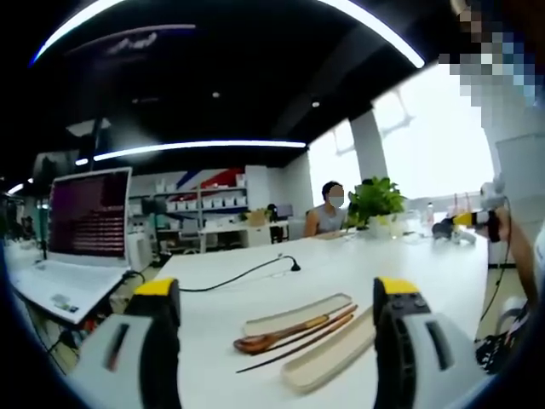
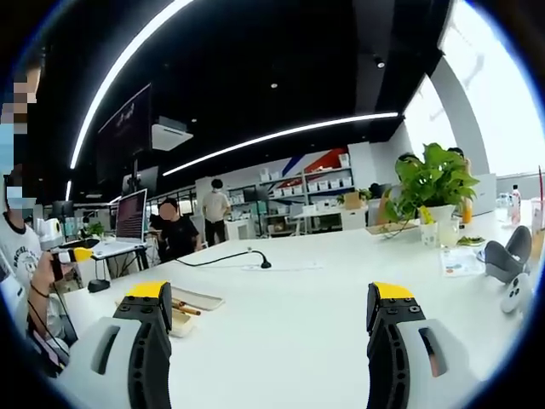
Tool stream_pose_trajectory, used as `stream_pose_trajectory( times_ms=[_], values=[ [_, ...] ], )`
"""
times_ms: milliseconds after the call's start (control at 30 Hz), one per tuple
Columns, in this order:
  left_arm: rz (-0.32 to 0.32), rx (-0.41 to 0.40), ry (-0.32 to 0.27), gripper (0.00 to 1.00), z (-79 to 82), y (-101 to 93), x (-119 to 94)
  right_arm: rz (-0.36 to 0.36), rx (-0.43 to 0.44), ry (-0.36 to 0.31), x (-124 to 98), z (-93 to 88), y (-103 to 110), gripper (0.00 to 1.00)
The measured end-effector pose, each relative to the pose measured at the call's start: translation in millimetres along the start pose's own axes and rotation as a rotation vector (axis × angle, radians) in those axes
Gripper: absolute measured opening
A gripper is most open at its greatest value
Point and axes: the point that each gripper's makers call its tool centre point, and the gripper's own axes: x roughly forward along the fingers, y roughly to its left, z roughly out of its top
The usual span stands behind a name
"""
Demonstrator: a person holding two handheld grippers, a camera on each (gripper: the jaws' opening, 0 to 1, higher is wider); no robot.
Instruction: Arrange the utensils inside the cutlery case until each visible utensil rests in its matching compartment.
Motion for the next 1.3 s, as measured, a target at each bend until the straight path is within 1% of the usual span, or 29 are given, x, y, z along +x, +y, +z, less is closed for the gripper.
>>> stream_pose_trajectory(
  times_ms=[167, 333, 433, 500, 633, 733, 933, 1033, 1100, 1133, 1167, 1233, 1300],
  values=[
    [-0.003, 0.011, 0.019, 1.0, -4.8, -0.6, 1.9, -0.003, 0.003, 0.013, 0.1, -2.7, -0.6, 0.99],
    [0.004, 0.015, 0.033, 1.0, -8.7, 2.9, 2.4, -0.006, 0.013, 0.014, -0.2, -2.1, -0.8, 0.99],
    [0.002, 0.01, 0.033, 1.0, -8.9, 3.2, 2.4, -0.01, 0.012, 0.019, -0.6, -2.3, -1.3, 0.99],
    [0.006, 0.023, 0.03, 1.0, -9.3, 4.3, 2.8, -0.013, 0.009, 0.023, -0.5, -3.1, -1.2, 0.99],
    [0.012, 0.032, 0.046, 1.0, -12.7, 6.3, 3.2, -0.017, 0.025, 0.027, 0.2, -5.1, -1.2, 0.99],
    [0.017, 0.025, 0.054, 1.0, -14.7, 8.8, 3.0, -0.05, 0.055, 0.025, 0.3, -7.1, -7.3, 0.99],
    [0.015, 0.02, 0.064, 1.0, -16.6, 11.1, 2.3, -0.054, 0.046, 0.04, 0.8, -9.7, -8.6, 0.99],
    [0.002, 0.019, 0.056, 1.0, -15.3, 10.1, 2.6, -0.043, 0.041, 0.037, 2.4, -10.2, -6.6, 0.99],
    [-0.006, 0.005, 0.034, 1.0, -11.8, 9.3, 3.5, -0.038, 0.028, 0.046, 5.7, -13.5, -4.6, 0.99],
    [-0.017, -0.006, 0.015, 1.0, -8.5, 7.9, 3.7, -0.03, 0.014, 0.062, 7.2, -16.8, -2.5, 0.95],
    [-0.036, -0.006, -0.032, 1.0, -0.2, 5.5, 4.3, -0.02, 0.01, 0.079, 9.2, -20.3, 1.1, 0.94],
    [-0.043, -0.034, -0.058, 1.0, 6.4, 3.8, 1.2, -0.002, 0.035, 0.089, 12.8, -23.5, 5.3, 0.98],
    [-0.043, -0.038, -0.075, 1.0, 10.2, 3.3, -0.9, 0.014, 0.053, 0.087, 14.1, -24.7, 7.5, 0.99]
  ],
)
